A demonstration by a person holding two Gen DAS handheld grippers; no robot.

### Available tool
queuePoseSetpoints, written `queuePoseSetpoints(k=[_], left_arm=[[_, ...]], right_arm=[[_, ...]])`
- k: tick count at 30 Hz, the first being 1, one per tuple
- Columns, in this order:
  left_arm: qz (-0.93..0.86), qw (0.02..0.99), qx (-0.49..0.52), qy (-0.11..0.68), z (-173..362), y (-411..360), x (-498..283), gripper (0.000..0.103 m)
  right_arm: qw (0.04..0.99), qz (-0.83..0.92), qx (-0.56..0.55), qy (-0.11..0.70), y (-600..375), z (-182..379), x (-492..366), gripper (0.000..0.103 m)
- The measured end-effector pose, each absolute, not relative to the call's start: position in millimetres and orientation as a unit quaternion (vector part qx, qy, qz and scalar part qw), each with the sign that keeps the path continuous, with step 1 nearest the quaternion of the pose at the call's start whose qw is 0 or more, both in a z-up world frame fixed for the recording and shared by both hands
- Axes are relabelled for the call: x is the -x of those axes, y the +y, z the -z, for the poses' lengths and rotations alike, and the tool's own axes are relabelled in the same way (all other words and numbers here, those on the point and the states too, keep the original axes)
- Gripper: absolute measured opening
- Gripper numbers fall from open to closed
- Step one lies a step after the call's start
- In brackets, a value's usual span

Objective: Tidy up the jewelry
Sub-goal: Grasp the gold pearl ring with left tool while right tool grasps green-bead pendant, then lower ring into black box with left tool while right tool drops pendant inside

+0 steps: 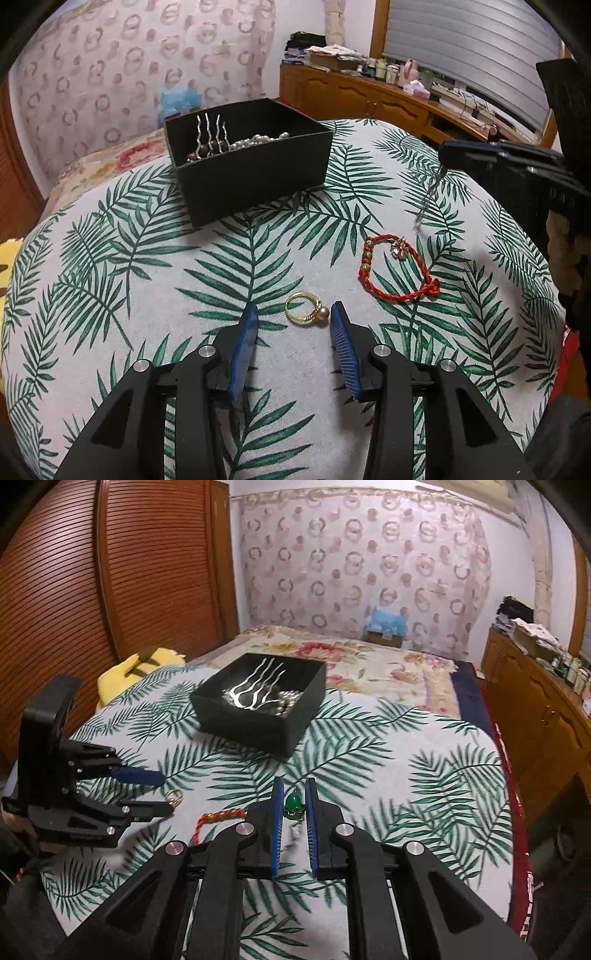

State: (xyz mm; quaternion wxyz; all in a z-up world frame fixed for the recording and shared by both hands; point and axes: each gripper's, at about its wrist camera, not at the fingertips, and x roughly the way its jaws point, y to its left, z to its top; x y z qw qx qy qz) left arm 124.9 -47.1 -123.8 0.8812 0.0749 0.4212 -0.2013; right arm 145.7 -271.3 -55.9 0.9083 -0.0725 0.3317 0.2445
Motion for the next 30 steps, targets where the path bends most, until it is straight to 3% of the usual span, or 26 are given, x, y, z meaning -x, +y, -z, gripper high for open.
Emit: queuePoseSetpoints(k=[5,7,30], left_arm=[[0.198,0.882,-0.087,0.418,124.7,-52.8,-126.4,0.038],[0.198,0.883,-0.093,0.415,124.7,-54.3,-125.7,0.023],[0.164,0.915,-0.051,0.365,76.3,-30.0,-162.6,0.023]], right_arm=[[0.910,-0.240,0.071,0.331,-275.8,56.6,-147.1,0.013],[0.909,-0.241,0.071,0.331,-276.2,56.8,-147.3,0.013],[0.915,-0.278,0.081,0.280,-243.2,13.6,-184.7,0.013]])
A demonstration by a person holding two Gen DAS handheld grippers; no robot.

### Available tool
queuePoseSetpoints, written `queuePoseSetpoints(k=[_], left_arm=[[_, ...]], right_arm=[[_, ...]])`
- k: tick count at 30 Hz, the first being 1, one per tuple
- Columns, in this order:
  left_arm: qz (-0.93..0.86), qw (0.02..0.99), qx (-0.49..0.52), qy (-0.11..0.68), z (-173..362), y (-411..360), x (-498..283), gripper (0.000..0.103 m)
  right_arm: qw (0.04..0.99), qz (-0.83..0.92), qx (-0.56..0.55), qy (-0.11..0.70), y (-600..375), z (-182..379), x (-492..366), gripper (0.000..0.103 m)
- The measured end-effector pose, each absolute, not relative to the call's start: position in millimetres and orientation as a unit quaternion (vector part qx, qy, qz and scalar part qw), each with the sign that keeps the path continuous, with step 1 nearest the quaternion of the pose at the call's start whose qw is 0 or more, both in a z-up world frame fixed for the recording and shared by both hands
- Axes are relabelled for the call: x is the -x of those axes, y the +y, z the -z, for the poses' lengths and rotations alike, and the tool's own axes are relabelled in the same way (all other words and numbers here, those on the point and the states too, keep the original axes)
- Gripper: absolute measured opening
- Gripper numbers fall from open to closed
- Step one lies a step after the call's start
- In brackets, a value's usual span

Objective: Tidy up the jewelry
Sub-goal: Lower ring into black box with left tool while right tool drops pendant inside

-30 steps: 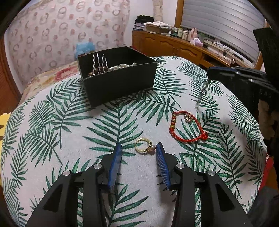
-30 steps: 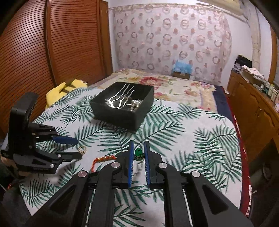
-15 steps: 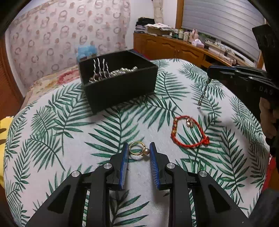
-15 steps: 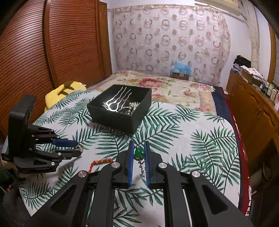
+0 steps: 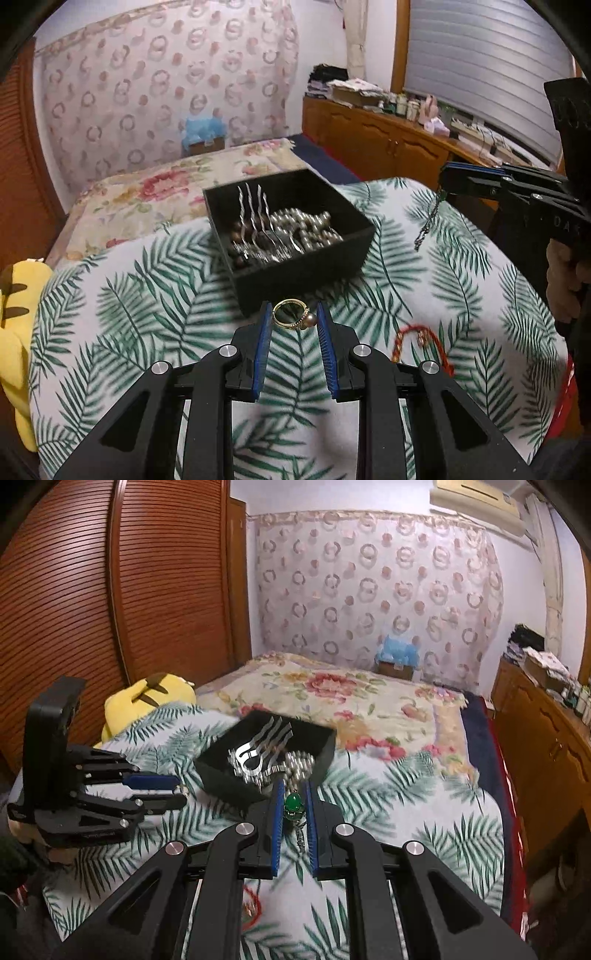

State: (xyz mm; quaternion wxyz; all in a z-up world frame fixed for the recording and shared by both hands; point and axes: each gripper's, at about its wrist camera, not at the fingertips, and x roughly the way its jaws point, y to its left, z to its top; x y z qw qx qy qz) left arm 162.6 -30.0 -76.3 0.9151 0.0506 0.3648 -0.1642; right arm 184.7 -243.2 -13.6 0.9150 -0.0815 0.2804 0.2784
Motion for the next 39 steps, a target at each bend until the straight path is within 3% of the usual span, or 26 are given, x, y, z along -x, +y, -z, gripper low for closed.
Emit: queuePoseSetpoints(k=[13,24,27,39], left_arm=[[0.147,0.927,-0.040,0.342,53.0,-21.0,-188.5,0.023],[0.142,0.928,-0.041,0.341,51.6,-17.7,-205.9,0.023],[0.141,0.928,-0.042,0.342,52.2,-17.4,-207.6,0.023],[0.129,0.929,-0.042,0.345,52.5,-18.1,-250.5,0.023]], right_arm=[[0.911,-0.319,0.090,0.246,-201.2,-14.0,-224.6,0.013],[0.894,-0.319,0.094,0.300,-185.7,25.0,-251.2,0.013],[0.894,-0.316,0.086,0.305,-189.6,28.8,-254.3,0.023],[0.898,-0.296,0.079,0.315,-207.8,37.4,-247.2,0.024]])
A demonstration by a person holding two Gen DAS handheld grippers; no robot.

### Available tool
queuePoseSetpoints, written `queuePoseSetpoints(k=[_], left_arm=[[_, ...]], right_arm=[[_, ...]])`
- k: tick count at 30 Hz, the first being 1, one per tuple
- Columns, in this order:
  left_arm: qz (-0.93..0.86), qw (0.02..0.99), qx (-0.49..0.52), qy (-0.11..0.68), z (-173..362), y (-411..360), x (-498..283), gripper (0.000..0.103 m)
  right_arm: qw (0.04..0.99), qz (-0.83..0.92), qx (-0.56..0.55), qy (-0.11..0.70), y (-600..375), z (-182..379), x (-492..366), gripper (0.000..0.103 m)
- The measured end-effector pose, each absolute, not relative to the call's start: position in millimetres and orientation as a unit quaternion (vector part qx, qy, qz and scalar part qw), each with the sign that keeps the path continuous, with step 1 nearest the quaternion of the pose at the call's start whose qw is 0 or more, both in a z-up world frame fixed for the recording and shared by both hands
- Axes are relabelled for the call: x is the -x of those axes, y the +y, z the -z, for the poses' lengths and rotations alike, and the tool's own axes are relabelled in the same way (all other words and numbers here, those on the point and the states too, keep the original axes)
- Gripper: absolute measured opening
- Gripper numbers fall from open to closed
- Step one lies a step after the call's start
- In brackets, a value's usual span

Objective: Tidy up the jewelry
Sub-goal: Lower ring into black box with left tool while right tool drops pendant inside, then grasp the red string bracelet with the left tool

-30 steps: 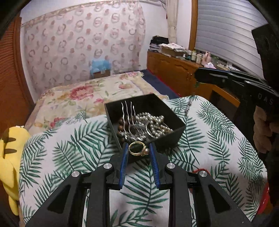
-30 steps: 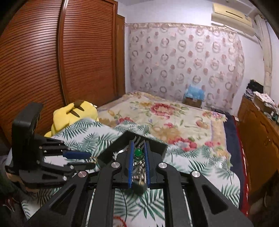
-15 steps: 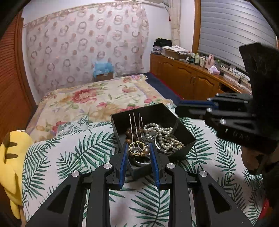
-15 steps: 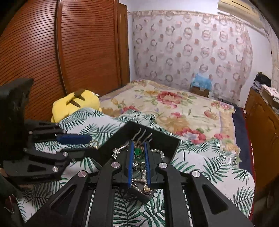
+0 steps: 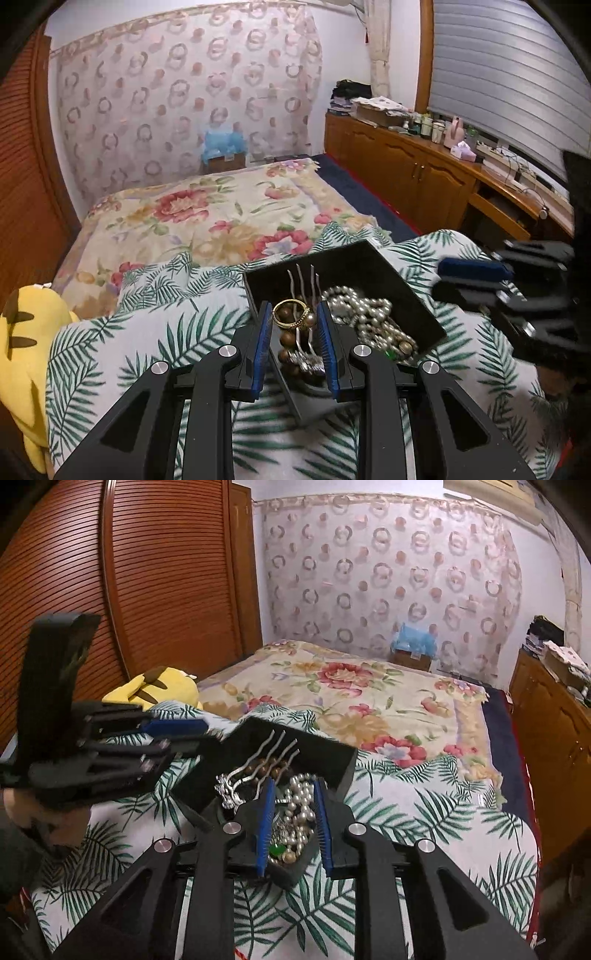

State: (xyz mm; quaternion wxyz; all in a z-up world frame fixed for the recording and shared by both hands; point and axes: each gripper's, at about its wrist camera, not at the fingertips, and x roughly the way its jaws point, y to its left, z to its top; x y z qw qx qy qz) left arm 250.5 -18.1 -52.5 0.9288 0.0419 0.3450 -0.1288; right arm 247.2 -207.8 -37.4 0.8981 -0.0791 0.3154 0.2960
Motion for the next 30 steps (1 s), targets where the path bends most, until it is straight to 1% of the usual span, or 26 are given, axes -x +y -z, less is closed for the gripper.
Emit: queuePoseSetpoints(k=[10,11,14,17,18,20,23,24,25,27,29,30], left_arm=[[0.116,0.928,-0.044,0.351,58.9,-19.5,-269.9,0.023],[0.116,0.929,-0.042,0.350,58.3,-19.7,-269.9,0.025],[0.116,0.931,-0.039,0.345,55.4,-20.1,-266.9,0.040],[0.118,0.932,-0.038,0.341,53.0,-20.0,-260.2,0.040],[0.118,0.932,-0.037,0.341,52.8,-19.5,-258.1,0.042],[0.117,0.934,-0.035,0.337,51.1,-19.2,-251.2,0.054],[0.118,0.934,-0.037,0.334,48.5,-20.0,-242.2,0.060],[0.118,0.935,-0.037,0.333,47.6,-19.9,-240.9,0.071],[0.118,0.937,-0.037,0.326,46.0,-20.2,-235.2,0.077],[0.122,0.939,-0.036,0.319,44.7,-21.0,-226.0,0.082],[0.128,0.938,-0.035,0.320,45.0,-22.9,-217.8,0.082],[0.132,0.937,-0.034,0.322,45.7,-23.5,-213.8,0.087]], right_arm=[[0.899,-0.283,0.077,0.324,-226.1,46.3,-231.3,0.024],[0.900,-0.282,0.076,0.325,-228.0,46.1,-231.6,0.024],[0.900,-0.280,0.075,0.326,-232.1,47.8,-225.1,0.024],[0.900,-0.277,0.075,0.327,-235.7,49.1,-218.6,0.024],[0.900,-0.276,0.074,0.328,-237.3,49.7,-215.9,0.023],[0.900,-0.275,0.072,0.331,-240.9,51.3,-210.7,0.023],[0.899,-0.271,0.070,0.336,-246.5,55.0,-202.2,0.023],[0.899,-0.269,0.069,0.338,-248.5,56.6,-199.3,0.023],[0.899,-0.268,0.069,0.340,-249.9,58.0,-197.2,0.023],[0.897,-0.266,0.068,0.347,-252.9,63.3,-191.3,0.023],[0.894,-0.264,0.068,0.356,-255.6,69.7,-185.3,0.023],[0.892,-0.264,0.067,0.361,-256.7,73.1,-182.6,0.024]])
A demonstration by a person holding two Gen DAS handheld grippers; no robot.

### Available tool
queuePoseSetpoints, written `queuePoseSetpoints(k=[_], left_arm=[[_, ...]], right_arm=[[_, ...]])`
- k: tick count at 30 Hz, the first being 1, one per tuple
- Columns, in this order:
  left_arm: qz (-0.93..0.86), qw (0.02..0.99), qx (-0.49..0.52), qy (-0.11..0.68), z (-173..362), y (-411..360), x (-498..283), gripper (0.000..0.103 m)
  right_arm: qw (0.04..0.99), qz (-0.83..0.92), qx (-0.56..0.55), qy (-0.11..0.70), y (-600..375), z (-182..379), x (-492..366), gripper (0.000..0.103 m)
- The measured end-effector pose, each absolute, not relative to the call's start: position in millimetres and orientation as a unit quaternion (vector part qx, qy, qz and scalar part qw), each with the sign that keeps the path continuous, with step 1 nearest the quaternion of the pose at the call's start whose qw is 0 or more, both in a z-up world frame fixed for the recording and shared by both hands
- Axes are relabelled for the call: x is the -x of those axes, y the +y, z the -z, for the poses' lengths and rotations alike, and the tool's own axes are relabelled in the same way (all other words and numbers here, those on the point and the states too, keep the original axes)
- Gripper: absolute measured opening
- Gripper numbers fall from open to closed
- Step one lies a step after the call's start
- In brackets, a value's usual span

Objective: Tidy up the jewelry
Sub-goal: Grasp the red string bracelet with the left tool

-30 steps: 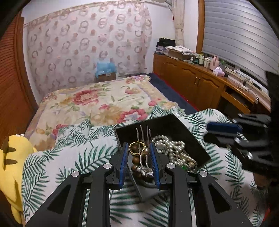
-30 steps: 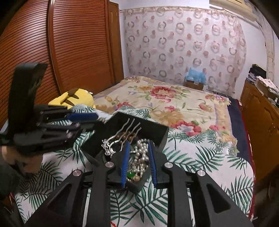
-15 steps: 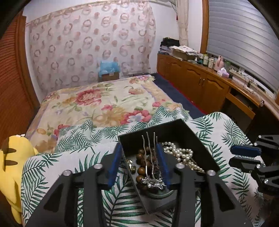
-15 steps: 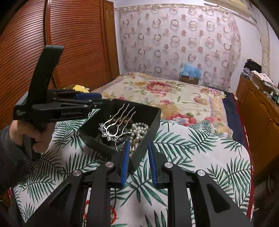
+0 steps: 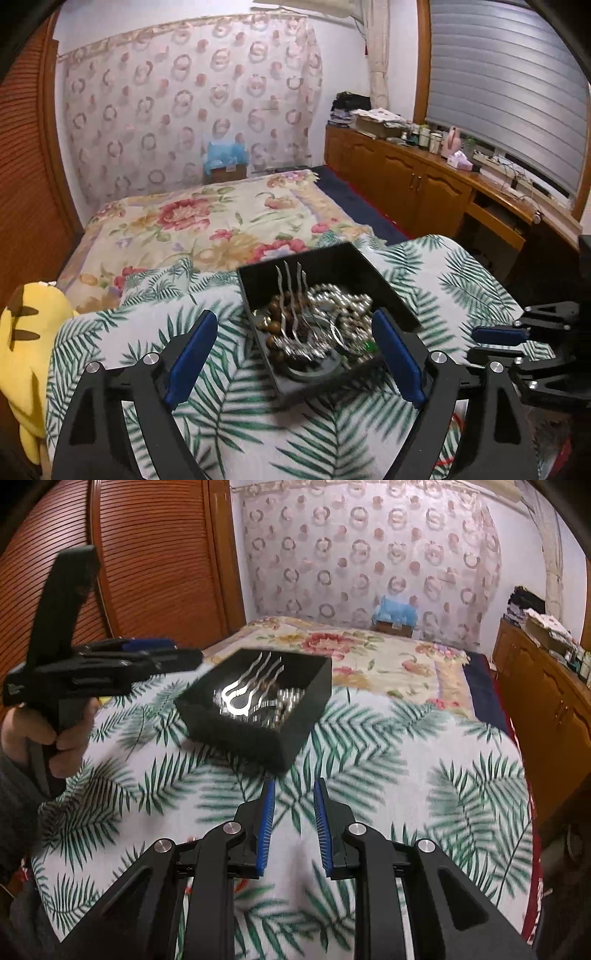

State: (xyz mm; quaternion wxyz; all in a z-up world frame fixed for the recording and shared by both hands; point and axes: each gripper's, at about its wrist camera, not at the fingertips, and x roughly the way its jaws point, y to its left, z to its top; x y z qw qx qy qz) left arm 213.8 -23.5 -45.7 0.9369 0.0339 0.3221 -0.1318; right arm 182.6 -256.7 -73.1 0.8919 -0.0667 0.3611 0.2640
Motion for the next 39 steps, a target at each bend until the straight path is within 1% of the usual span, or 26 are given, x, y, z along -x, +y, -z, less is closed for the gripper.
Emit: queuePoseSetpoints(k=[1,2,10,20,21,22,24,26,27,39], left_arm=[[0.135,0.936,-0.034,0.323,46.9,-24.5,-209.1,0.093],[0.138,0.936,-0.034,0.322,46.9,-26.5,-205.5,0.093],[0.152,0.927,-0.042,0.340,64.5,-31.6,-177.0,0.093],[0.151,0.918,-0.038,0.364,85.4,-25.4,-160.8,0.093],[0.152,0.918,-0.037,0.365,86.2,-26.0,-160.3,0.093],[0.153,0.917,-0.037,0.367,87.9,-26.2,-159.1,0.093],[0.155,0.915,-0.039,0.371,91.3,-28.6,-157.7,0.093],[0.156,0.913,-0.042,0.375,94.1,-31.0,-157.3,0.093],[0.157,0.912,-0.043,0.376,95.3,-32.6,-157.1,0.093],[0.193,0.900,-0.052,0.388,103.3,-59.3,-154.1,0.093]], right_arm=[[0.890,-0.264,0.067,0.365,-257.0,76.0,-180.6,0.024],[0.888,-0.264,0.068,0.370,-257.1,79.4,-177.5,0.024],[0.870,-0.294,0.077,0.389,-240.0,96.5,-154.2,0.024],[0.860,-0.302,0.102,0.398,-226.6,105.4,-148.5,0.023],[0.860,-0.302,0.102,0.398,-226.5,105.2,-148.7,0.023],[0.859,-0.302,0.103,0.399,-225.8,106.2,-149.2,0.017],[0.858,-0.303,0.106,0.401,-224.1,108.3,-150.1,0.015],[0.857,-0.303,0.109,0.403,-221.6,110.6,-150.3,0.006],[0.858,-0.300,0.113,0.401,-220.9,111.1,-150.1,0.004],[0.883,-0.278,0.080,0.371,-250.8,88.4,-150.0,0.004]])
